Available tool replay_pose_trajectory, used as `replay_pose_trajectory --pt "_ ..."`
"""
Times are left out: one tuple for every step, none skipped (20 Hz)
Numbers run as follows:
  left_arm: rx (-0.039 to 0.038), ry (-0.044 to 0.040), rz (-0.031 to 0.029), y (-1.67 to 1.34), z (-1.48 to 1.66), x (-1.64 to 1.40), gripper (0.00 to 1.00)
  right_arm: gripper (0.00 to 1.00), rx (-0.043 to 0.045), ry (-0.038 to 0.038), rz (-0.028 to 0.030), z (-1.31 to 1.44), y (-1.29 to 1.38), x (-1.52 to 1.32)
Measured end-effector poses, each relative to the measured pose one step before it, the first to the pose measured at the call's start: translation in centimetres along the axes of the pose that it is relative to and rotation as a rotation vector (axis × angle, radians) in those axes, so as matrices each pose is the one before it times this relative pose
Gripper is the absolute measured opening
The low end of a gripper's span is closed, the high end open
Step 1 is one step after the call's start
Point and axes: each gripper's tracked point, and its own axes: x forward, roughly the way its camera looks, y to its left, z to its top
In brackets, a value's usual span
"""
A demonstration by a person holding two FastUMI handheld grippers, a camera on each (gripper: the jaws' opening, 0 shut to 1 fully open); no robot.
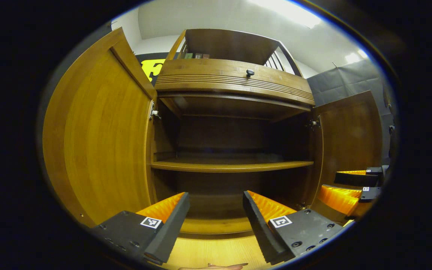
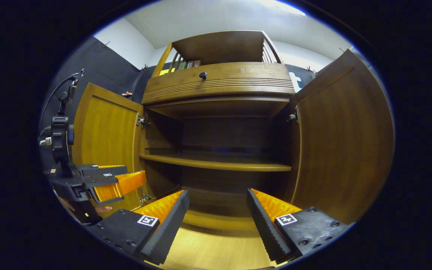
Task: Open the right door of the double-door shoe cabinet with the right hand, and open the left door with the left hand.
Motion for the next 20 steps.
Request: replay_pose_trajectory --pt "0.00411 0.00394 -0.00408 -0.071 -0.197 0.131 0.89 0.98 -0.00198 -0.00509 -0.00052 0.183 -0.003 0.025" --pt "-0.00222 -0.00162 -0.00759 -0.221 0.028 0.03 0.9 0.98 -0.00325 -0.0043 -0.00318 0.164 -0.047 0.077" --pt "-0.00239 -0.00123 -0.01204 -0.353 -0.008 0.008 0.9 0.98 -0.00419 -0.00348 -0.00195 0.106 -0.085 0.002" --pt "0.00189 0.00147 -0.0087 -0.238 -0.042 0.039 0.89 0.98 -0.00315 -0.00289 -0.0013 0.146 -0.042 0.009" --pt "0.00439 -0.00117 0.00144 -0.037 0.12 0.023 0.89 0.98 -0.00106 -0.00216 0.00002 0.084 0.01 0.026" --pt "0.0052 -0.00333 0.00737 0.139 0.177 -0.022 0.89 0.98 -0.00015 -0.00011 0.00157 0.024 0.106 0.081" --pt "0.00402 -0.0033 0.0047 0.058 0.017 0.026 0.9 0.98 -0.00082 0.00355 0.00267 -0.128 0.099 0.045" --pt "0.0021 0.00054 0.00261 0.092 -0.023 0.053 0.9 0.98 -0.00068 0.00596 0.00273 -0.187 0.075 0.103" --pt "-0.00096 0.00059 0.00094 -0.026 -0.056 -0.052 0.9 0.98 -0.00056 0.00589 0.0028 -0.184 0.017 0.019" --pt "-0.00256 0.00102 0.00068 0.01 -0.048 0.014 0.89 0.98 -0.00077 0.00581 0.00068 -0.189 0.062 0.085" --pt "-0.00226 0.00253 0.00047 0.006 -0.047 0.068 0.89 0.98 -0.00015 0.00527 0.00004 -0.127 -0.073 0.166" --pt "-0.00056 0.00308 -0.00162 -0.055 -0.056 0.129 0.89 0.98 0.00175 0.00565 0.00056 -0.128 -0.021 0.076" --pt "-0.00184 0.00316 -0.00178 -0.078 -0.079 0.087 0.89 0.98 0.00253 0.00347 0.00008 -0.09 -0.005 0.049" --pt "-0.00218 0.00164 -0.00031 -0.031 -0.032 0.037 0.89 0.98 0.00179 0.00179 -0.0021 -0.019 -0.081 0.12" --pt "-0.00129 -0.00012 0.00014 0.0 -0.07 0.117 0.9 0.98 0.00003 0.00029 -0.00841 -0.086 -0.179 0.022" --pt "-0.00015 -0.0003 -0.00094 -0.105 0.037 0.035 0.9 0.98 -0.00076 0.0 -0.0117 0.033 -0.34 0.105" --pt "-0.00091 0.00003 -0.00045 -0.051 -0.063 -0.054 0.89 0.98 0.00132 0.00101 -0.00804 0.003 -0.177 0.134" --pt "-0.00187 0.00046 -0.00096 -0.032 -0.04 0.087 0.9 0.98 0.00457 0.00222 -0.00294 0.004 -0.05 0.059" --pt "-0.00241 0.00063 -0.00128 -0.105 -0.012 0.044 0.9 0.98 0.00563 0.00181 0.00154 0.049 0.014 0.004" --pt "-0.00169 0.00065 0.00013 -0.054 -0.009 0.016 0.9 0.98 0.00474 -0.00011 0.00109 0.074 0.022 0.005"
